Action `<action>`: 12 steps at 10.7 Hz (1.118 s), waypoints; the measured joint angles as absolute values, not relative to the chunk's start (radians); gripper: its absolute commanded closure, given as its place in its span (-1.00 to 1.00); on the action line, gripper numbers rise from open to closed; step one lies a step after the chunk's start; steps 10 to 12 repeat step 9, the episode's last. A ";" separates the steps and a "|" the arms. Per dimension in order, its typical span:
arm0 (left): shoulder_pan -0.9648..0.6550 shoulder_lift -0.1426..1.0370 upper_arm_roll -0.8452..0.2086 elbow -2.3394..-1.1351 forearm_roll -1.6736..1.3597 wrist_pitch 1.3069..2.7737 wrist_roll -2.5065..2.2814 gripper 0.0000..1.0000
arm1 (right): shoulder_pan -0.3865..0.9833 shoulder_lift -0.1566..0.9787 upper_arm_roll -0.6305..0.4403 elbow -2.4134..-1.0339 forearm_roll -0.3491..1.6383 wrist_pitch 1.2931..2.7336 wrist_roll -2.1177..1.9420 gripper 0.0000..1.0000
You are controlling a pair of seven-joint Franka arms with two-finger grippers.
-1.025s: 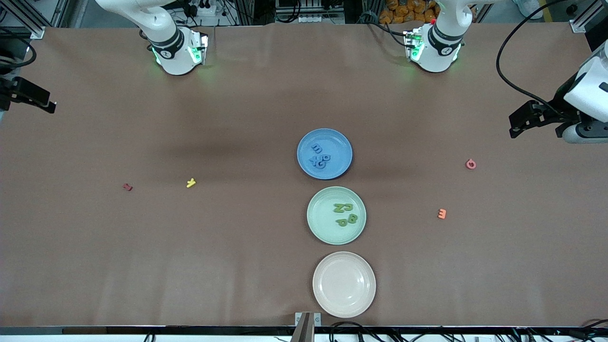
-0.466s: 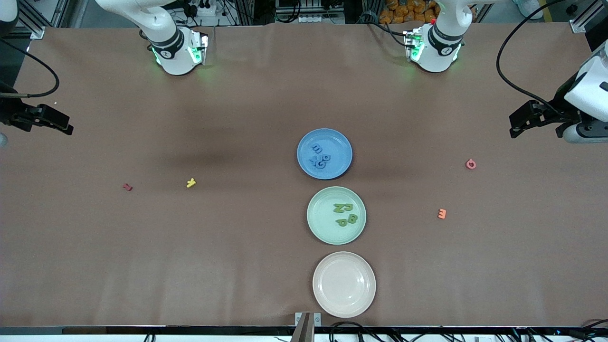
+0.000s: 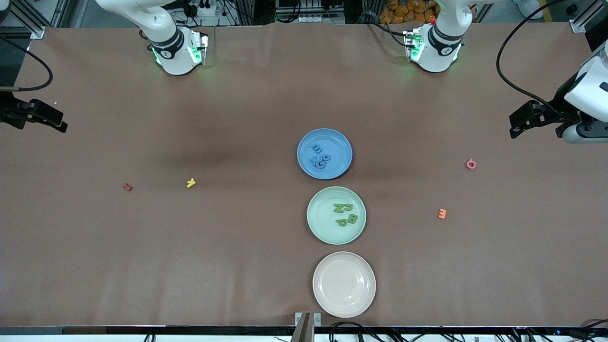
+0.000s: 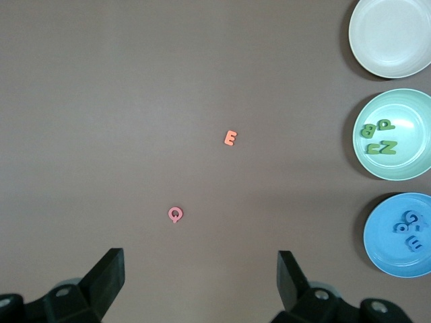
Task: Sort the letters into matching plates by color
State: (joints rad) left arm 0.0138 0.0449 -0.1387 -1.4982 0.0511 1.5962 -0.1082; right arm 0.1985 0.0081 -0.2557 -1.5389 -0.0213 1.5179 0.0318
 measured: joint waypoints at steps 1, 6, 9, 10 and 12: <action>0.014 0.046 -0.139 -1.498 0.051 1.596 -0.108 -1.00 | 0.199 0.008 -0.252 -1.518 -0.021 1.508 0.033 -1.00; 0.014 0.058 -0.139 -1.499 0.036 1.598 -0.108 -1.00 | 0.199 0.020 -0.248 -1.505 -0.021 1.501 0.034 -1.00; 0.014 0.059 -0.139 -1.499 0.002 1.599 -0.108 -1.00 | 0.198 0.033 -0.248 -1.504 -0.021 1.501 0.035 -1.00; 0.014 0.059 -0.139 -1.499 0.002 1.599 -0.108 -1.00 | 0.198 0.033 -0.248 -1.504 -0.021 1.501 0.035 -1.00; 0.014 0.059 -0.139 -1.499 0.002 1.599 -0.108 -1.00 | 0.198 0.033 -0.248 -1.504 -0.021 1.501 0.035 -1.00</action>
